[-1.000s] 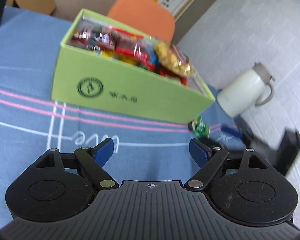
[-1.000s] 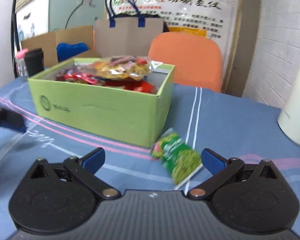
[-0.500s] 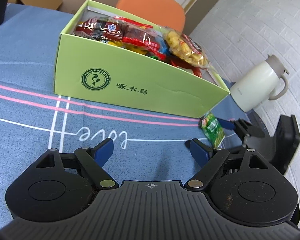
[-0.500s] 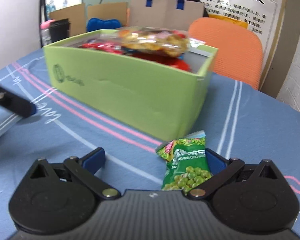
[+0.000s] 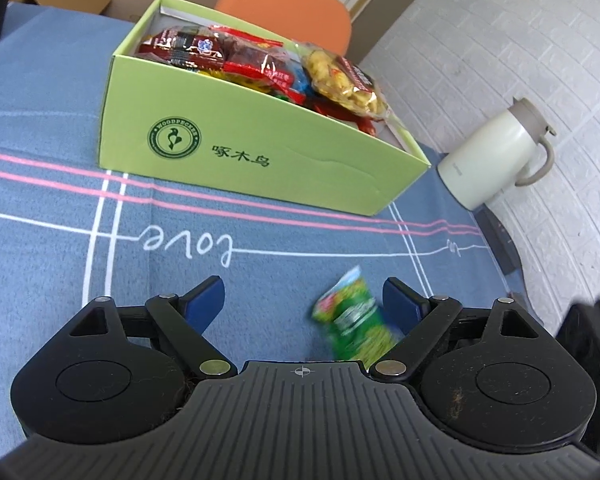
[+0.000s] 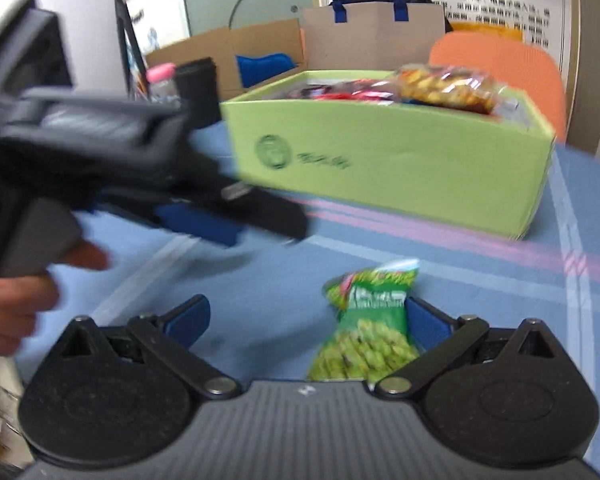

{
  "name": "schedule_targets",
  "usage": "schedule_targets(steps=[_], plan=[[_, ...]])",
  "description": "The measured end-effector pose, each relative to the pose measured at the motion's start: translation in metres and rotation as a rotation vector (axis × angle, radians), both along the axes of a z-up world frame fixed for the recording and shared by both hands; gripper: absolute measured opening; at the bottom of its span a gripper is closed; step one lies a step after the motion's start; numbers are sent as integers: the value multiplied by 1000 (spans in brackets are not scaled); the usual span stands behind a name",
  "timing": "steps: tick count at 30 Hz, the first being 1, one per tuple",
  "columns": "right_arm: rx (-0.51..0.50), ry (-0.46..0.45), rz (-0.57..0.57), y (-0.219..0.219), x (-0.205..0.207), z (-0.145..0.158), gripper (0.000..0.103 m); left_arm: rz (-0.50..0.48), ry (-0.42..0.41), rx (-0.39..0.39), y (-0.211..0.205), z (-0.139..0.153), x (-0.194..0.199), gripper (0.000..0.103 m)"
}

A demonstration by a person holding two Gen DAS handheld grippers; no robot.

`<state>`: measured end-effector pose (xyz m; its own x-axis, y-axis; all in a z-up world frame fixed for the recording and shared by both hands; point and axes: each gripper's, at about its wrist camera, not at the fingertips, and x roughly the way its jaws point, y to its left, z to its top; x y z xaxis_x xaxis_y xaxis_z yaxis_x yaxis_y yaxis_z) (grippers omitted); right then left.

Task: Organize snacks
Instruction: 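Lower the left gripper onto the green pea bag, then grasp the green pea bag with the left gripper and drop it into the box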

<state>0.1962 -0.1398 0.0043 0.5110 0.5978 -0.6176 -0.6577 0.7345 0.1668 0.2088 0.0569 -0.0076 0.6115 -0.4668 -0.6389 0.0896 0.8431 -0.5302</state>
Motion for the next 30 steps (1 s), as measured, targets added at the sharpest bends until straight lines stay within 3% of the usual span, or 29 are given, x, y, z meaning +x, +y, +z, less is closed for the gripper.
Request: schedule_targets(steps=[6,11,16,20,22,23,24,26,30], plan=[[-66,-85,-120,1,-24,-2,102,-1,27,-34,0,-5,-15,75],[-58,-112,-193,-8,-33,-2,102,-53,58,-38,-16,-8,-5,73],[-78,-135,-192,-7,-38,1,88,-106,80,-16,-39,-11,6,66],[-67,-125,-202,-9,-31,-1,87,-105,75,8,-43,-11,5,64],[-61,-114,-195,-7,-26,-4,76,-102,69,19,-45,-10,5,63],[-59,-106,-191,-6,-24,-7,70,-107,68,26,-46,-11,5,58],[-62,-92,-188,-5,-22,-10,53,-118,72,31,-47,-12,5,53],[-54,-93,-196,-7,-23,-9,48,-137,74,32,-51,-17,3,18],[-47,-112,-189,-7,-32,-2,47,-123,71,-8,-46,-14,-5,16]])
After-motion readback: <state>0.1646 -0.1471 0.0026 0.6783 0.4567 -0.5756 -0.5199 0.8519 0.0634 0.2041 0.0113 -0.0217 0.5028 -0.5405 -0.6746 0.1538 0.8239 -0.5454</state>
